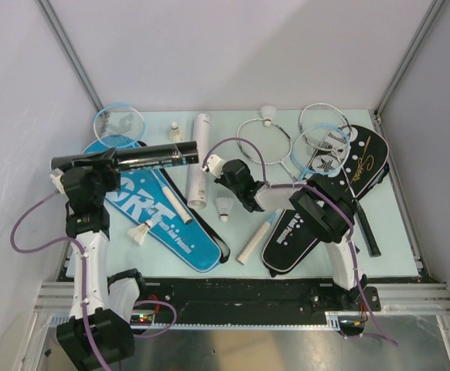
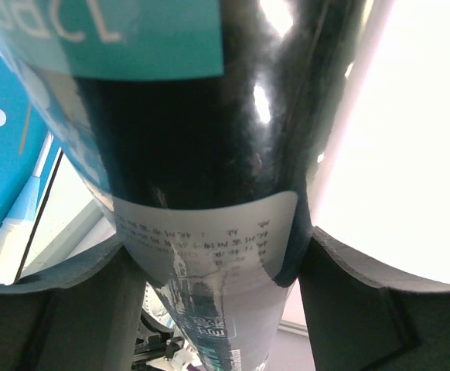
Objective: Pack up the badminton gear
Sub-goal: Pick up the shuttlecock at the center of the board, then place the shuttlecock at the shuttle tube.
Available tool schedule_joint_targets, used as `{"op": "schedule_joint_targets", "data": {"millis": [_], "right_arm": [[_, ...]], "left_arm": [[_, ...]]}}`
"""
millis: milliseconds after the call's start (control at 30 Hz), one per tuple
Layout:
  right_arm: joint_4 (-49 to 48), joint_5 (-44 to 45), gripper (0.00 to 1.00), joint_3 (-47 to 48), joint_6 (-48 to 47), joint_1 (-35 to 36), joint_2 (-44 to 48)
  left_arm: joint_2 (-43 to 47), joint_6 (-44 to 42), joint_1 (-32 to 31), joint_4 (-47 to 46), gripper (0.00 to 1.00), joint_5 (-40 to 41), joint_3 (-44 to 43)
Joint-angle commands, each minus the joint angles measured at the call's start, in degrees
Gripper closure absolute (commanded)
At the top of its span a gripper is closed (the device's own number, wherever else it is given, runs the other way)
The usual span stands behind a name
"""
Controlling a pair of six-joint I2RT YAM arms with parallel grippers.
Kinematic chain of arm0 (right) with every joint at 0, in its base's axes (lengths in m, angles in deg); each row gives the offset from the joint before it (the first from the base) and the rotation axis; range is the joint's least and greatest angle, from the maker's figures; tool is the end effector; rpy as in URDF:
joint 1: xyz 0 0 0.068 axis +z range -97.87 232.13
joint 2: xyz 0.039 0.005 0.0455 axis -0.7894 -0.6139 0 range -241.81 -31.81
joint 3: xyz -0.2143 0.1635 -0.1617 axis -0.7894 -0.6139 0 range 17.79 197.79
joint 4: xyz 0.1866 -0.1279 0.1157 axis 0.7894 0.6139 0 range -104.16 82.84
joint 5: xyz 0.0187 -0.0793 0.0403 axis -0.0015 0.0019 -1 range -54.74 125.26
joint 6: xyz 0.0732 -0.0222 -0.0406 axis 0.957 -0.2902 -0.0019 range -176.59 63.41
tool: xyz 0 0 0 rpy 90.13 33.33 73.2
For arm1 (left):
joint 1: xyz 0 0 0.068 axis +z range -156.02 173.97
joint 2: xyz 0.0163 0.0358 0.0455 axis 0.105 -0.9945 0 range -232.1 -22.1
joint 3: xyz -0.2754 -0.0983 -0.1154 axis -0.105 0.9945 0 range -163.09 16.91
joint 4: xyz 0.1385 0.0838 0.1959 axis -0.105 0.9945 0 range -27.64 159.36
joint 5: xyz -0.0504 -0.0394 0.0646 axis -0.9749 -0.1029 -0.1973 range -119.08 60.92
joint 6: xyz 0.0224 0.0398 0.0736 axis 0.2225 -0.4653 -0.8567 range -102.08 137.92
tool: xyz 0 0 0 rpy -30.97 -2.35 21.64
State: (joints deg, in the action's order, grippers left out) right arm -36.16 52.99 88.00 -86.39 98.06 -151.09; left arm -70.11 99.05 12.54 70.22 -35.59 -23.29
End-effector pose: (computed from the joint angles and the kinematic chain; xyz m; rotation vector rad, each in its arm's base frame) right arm 0.3657 0.3440 0.1744 -1.0837 1.7067 -0.1380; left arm 0.1947 0.0562 0.3281 -1.4220 1.3086 -0.8539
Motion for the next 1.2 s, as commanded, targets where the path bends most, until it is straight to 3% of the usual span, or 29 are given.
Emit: {"op": "schedule_joint_targets", "data": {"millis": [0, 67, 233, 600, 833, 1167], "right_arm": [[-4.51, 2.6, 0.91, 1.01, -0.09, -0.39, 0.87], [-3.99, 2.71, 0.98, 0.54, 1.46, -0.67, 2.45], [1.08, 0.94, 1.0, -0.52, 9.33, -2.48, 8.66], [15.74, -19.74, 1.0, -6.89, 29.89, -11.31, 31.94], [9.59, -42.16, 1.0, -20.2, 43.8, -16.25, 49.41], [0.63, -54.88, 1.0, -26.98, 52.11, -16.35, 58.0]], "left_arm": [[0.78, 1.03, 0.63, -4.32, 0.63, -1.23, -2.34], [0.69, 1.12, 0.67, -4.51, 0.63, -1.8, -2.07], [-0.02, 1.01, 0.69, -5.25, 0.63, -5.14, -1.94], [-3.6, 0.74, 0.68, -8.9, 0.64, -15.09, -1.74], [-9.57, -0.89, 0.68, -10.68, 0.63, -25.73, -4.61], [-9.69, -1.66, 0.43, -11.28, 0.62, -34.11, -5.41]]}}
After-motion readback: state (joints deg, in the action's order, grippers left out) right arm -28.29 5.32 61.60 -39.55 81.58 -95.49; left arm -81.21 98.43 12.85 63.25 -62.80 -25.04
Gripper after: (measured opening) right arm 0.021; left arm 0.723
